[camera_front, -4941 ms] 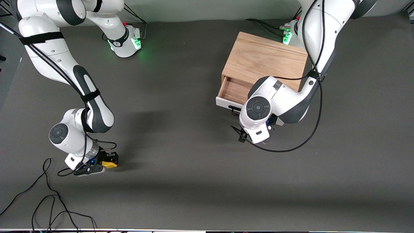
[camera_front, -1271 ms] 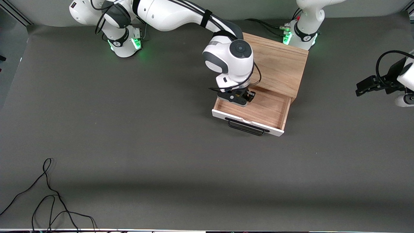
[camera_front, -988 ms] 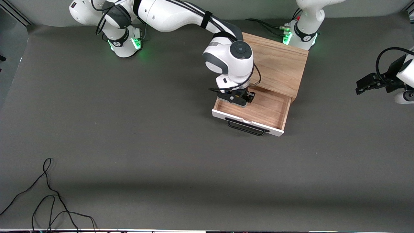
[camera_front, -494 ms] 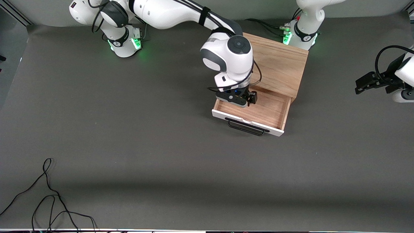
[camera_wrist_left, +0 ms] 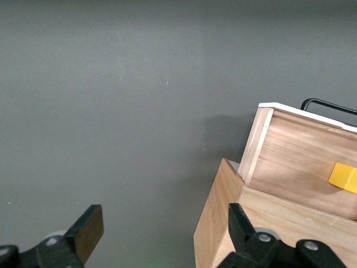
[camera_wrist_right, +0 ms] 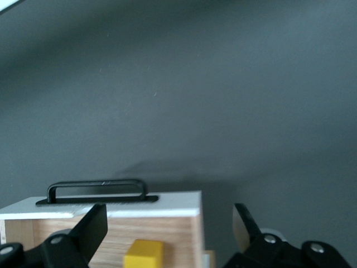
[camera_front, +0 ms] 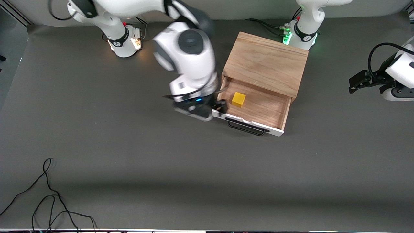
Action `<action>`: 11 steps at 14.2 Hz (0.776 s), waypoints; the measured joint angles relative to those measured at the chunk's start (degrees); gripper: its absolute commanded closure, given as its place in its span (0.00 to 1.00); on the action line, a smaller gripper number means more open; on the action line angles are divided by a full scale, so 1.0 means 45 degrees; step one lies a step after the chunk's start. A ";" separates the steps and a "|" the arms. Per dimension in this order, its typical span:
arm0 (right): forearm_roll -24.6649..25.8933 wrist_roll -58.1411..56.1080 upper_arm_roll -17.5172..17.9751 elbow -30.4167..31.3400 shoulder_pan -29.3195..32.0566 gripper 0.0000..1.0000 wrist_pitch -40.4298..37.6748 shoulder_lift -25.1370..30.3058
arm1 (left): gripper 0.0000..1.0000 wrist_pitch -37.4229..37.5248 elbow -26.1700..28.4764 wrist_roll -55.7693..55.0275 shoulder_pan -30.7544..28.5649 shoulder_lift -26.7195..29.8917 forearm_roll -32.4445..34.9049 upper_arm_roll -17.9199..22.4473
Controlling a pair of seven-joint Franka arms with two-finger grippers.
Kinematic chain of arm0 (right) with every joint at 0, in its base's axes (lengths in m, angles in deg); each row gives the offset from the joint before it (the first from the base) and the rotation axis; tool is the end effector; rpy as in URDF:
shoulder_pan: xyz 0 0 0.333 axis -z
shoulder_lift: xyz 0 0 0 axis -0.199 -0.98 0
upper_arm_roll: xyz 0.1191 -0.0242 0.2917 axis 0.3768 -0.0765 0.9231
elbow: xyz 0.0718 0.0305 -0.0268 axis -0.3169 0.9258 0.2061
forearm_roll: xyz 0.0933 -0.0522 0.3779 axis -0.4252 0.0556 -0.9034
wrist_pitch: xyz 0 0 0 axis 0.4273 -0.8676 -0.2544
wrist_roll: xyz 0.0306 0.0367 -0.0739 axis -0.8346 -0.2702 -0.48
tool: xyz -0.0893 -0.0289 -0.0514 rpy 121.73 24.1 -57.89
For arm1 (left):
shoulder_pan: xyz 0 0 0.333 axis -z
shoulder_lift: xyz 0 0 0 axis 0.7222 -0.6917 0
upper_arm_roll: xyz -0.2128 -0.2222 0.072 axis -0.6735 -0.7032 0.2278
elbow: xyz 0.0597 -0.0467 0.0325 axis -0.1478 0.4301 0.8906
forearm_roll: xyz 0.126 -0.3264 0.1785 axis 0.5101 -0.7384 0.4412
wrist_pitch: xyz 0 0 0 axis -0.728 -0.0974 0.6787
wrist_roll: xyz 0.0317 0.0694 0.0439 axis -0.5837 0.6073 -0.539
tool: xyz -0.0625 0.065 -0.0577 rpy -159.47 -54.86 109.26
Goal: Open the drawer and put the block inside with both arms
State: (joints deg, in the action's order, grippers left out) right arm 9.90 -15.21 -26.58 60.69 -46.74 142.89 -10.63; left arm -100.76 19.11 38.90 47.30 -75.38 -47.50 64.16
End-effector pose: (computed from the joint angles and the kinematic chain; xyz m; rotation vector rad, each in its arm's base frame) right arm 0.5678 0.4630 0.4909 -2.9756 0.6201 -0.0860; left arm 0.5458 -0.0287 0.6138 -3.1320 0.0590 0.0312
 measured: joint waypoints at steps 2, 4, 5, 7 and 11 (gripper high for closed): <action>-0.0438 -0.1596 -0.0032 0.1176 0.1216 0.00 -0.0019 0.1159 | 0.00 0.0000 -0.0010 0.0001 0.0009 0.0004 0.0000 0.0101; -0.0696 -0.3381 -0.0056 0.2322 0.2510 0.00 -0.0042 0.2355 | 0.00 0.0013 -0.0010 0.0001 0.0009 0.0004 0.0000 0.0148; -0.0740 -0.4290 -0.0123 0.2903 0.3121 0.00 -0.0058 0.2932 | 0.00 0.0019 -0.0010 0.0002 0.0009 0.0004 0.0000 0.0153; -0.0786 -0.6241 -0.0727 0.4148 0.3978 0.00 -0.0058 0.3981 | 0.00 0.0043 -0.0010 0.0002 0.0012 0.0004 0.0000 0.0158; -0.0924 -1.0167 -0.3184 0.5912 0.4337 0.00 -0.0034 0.5348 | 0.00 0.0212 -0.0009 0.0062 0.0029 0.0004 0.0000 0.0155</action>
State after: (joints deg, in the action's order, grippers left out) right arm 5.74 -60.97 -40.91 87.29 -27.22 142.74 13.44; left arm -99.80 19.07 39.17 47.43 -75.36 -47.50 64.86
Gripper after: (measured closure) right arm 0.000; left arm 0.000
